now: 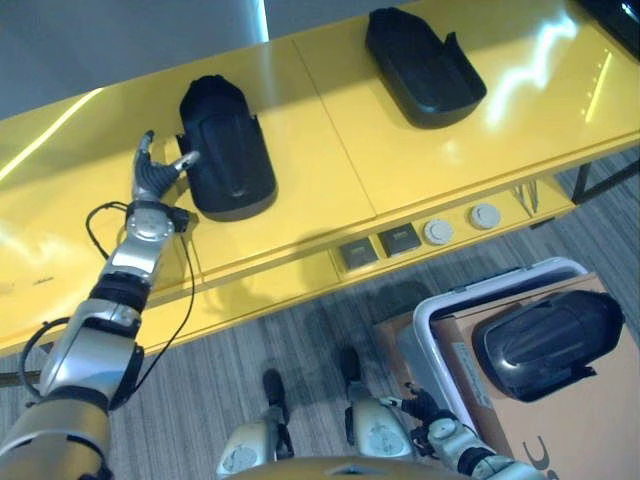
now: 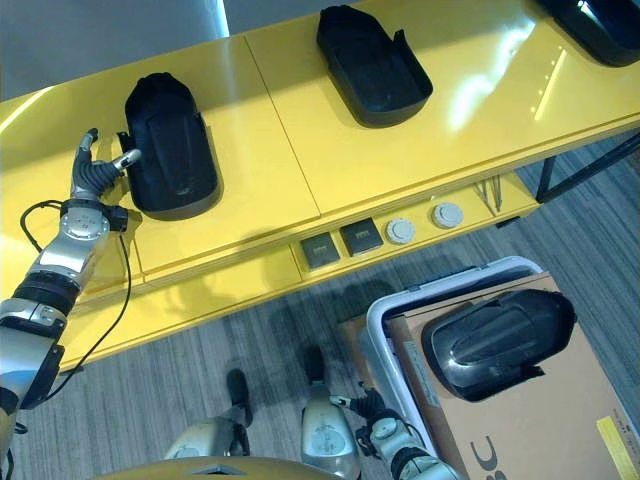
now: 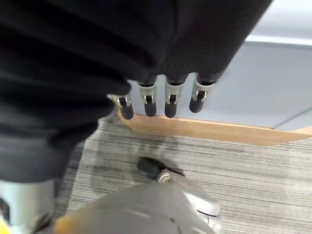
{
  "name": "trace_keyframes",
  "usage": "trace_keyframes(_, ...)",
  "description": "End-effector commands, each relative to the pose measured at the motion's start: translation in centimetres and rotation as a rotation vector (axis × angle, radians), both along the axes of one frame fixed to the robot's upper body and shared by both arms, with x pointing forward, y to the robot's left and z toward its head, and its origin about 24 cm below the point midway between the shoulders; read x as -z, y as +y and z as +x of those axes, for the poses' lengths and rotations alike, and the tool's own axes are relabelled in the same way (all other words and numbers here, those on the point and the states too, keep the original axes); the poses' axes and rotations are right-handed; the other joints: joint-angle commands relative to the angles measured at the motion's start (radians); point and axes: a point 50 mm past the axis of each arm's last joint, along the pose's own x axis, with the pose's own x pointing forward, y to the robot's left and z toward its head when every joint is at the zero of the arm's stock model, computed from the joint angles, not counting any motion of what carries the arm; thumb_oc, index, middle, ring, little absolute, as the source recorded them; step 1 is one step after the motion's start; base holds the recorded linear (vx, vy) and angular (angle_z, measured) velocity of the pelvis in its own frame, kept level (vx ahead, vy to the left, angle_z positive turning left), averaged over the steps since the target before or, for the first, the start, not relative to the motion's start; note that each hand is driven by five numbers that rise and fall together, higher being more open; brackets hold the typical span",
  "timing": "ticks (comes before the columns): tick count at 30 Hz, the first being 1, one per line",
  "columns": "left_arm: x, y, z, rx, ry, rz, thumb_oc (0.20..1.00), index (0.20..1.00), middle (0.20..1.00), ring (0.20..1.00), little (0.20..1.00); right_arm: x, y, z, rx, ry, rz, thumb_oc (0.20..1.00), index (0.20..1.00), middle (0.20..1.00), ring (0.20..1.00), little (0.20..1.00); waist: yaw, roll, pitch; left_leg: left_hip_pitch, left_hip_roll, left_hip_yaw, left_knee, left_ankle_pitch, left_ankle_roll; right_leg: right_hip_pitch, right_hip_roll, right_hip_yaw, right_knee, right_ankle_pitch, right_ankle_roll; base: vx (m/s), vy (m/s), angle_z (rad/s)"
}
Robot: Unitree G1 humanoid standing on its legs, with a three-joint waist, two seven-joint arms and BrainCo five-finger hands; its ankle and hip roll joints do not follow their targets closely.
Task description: Move parts from the plastic box to the shelf.
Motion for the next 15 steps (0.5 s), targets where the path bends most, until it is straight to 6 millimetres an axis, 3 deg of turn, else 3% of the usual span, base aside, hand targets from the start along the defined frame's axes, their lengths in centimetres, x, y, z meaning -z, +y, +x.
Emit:
trace_keyframes(1, 0.1, 0.0, 0.7, -0.008, 0.033, -0.017, 1.000, 1.000, 1.000, 1.000, 1.000, 1.1, 0.3, -2.1, -0.043, 0.119, -0.012, 1.000, 1.000, 1.000, 1.000, 1.000, -0.002, 0.004, -0.017, -0.020, 0.051, -0.031, -0.006, 0.030, -0.069, 0.063, -0.051, -0.015, 0.002, -0.048, 0.072, 0.00, 0.000, 0.00)
trace_keyframes(5, -0.5, 0.1, 0.6, -0.028, 0.001, 0.009, 1.000, 1.000, 1.000, 1.000, 1.000, 1.1, 0.3, -2.1, -0.041, 0.118, -0.009, 1.000, 1.000, 1.000, 1.000, 1.000, 0.001, 0.005, -0.028, -0.009, 0.054, -0.031, -0.006, 0.025, -0.070, 0.075, -0.049, -0.015, 0.002, -0.054, 0.071, 0.00, 0.000, 0.00)
trace_keyframes(8, -2.3, 0.0, 0.0, -0.066, -0.121, 0.067, 1.000, 1.000, 1.000, 1.000, 1.000, 1.1, 0.3, -2.3, -0.024, 0.116, -0.002, 1.000, 1.000, 1.000, 1.000, 1.000, 0.011, 0.003, -0.044, 0.008, 0.055, -0.034, -0.006, 0.018, -0.070, 0.095, -0.048, -0.021, 0.002, -0.063, 0.070, 0.04, -0.022, 0.01)
trace_keyframes(12, -4.4, -1.5, -2.6, -0.053, -0.338, 0.172, 1.000, 1.000, 1.000, 1.000, 1.000, 1.2, 0.6, -2.4, 0.006, 0.103, 0.022, 1.000, 1.000, 1.000, 1.000, 1.000, 0.028, -0.008, -0.076, 0.040, 0.056, -0.047, -0.006, 0.003, -0.071, 0.139, -0.049, -0.037, 0.002, -0.081, 0.069, 0.04, -0.024, 0.06)
trace_keyframes(15, -4.4, -0.8, -3.7, -0.067, -0.375, 0.244, 1.000, 1.000, 1.000, 1.000, 1.000, 1.3, 0.6, -2.9, 0.011, 0.122, 0.033, 1.000, 1.000, 1.000, 1.000, 1.000, 0.035, -0.015, -0.113, 0.070, 0.059, -0.046, -0.006, -0.009, -0.073, 0.173, -0.050, -0.046, 0.002, -0.093, 0.067, 0.06, -0.020, 0.12)
